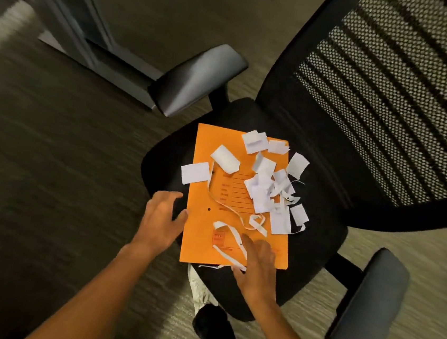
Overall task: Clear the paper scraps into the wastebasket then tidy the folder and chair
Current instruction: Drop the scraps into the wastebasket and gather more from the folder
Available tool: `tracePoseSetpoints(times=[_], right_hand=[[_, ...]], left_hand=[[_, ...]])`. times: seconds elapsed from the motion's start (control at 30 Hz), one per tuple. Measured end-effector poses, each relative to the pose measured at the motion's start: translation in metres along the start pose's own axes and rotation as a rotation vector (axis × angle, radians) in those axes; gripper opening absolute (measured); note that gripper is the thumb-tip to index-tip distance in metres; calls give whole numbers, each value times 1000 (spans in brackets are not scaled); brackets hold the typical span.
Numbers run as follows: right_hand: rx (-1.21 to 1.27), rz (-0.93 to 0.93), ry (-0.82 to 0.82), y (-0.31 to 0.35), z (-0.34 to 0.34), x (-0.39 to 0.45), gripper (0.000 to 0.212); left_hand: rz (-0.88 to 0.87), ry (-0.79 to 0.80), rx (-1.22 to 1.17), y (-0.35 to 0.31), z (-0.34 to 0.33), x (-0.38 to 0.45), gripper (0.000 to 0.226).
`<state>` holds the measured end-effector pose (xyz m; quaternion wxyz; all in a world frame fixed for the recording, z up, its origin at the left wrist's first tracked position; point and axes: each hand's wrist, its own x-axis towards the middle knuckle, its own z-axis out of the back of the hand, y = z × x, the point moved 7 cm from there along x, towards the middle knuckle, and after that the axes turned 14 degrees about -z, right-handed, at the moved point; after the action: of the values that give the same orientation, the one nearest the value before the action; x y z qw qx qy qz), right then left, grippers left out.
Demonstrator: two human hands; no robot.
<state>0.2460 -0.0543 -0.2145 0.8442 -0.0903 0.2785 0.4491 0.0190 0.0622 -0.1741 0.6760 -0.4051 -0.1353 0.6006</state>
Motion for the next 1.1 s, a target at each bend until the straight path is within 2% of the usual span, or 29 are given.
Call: tracePoseSetpoints(times=[0.1, 0.2, 0.3, 0.4, 0.57, 0.73, 0.83, 1.0, 1.1], right_hand=[[13, 72, 51, 3, -3, 9, 59], [77, 106, 165, 2, -5, 18, 27], [221, 71, 166, -5, 8, 32, 12], [380, -4, 52, -15, 39, 52, 10], [493, -81, -123, -33, 92, 89, 10], [565, -163, -197, -42, 116, 115, 12], [593, -196, -170, -40, 118, 125, 26], [459, -156, -64, -17, 104, 134, 94], [317, -105, -45, 0, 91, 139, 108]], left_hand=[[-44, 13, 81, -13, -5, 30, 46], [-98, 38, 170, -29, -10, 59, 48], [-145, 65, 243, -46, -20, 85, 50], [-208, 104, 297, -62, -30, 107, 53], [-284, 169, 418, -77, -52, 134, 64], [-295, 245, 563, -75, -72, 148, 70], [-289, 256, 628, -70, -79, 148, 66], [-384, 233, 705, -69, -80, 142, 54], [-430, 207, 691, -71, -77, 140, 42]])
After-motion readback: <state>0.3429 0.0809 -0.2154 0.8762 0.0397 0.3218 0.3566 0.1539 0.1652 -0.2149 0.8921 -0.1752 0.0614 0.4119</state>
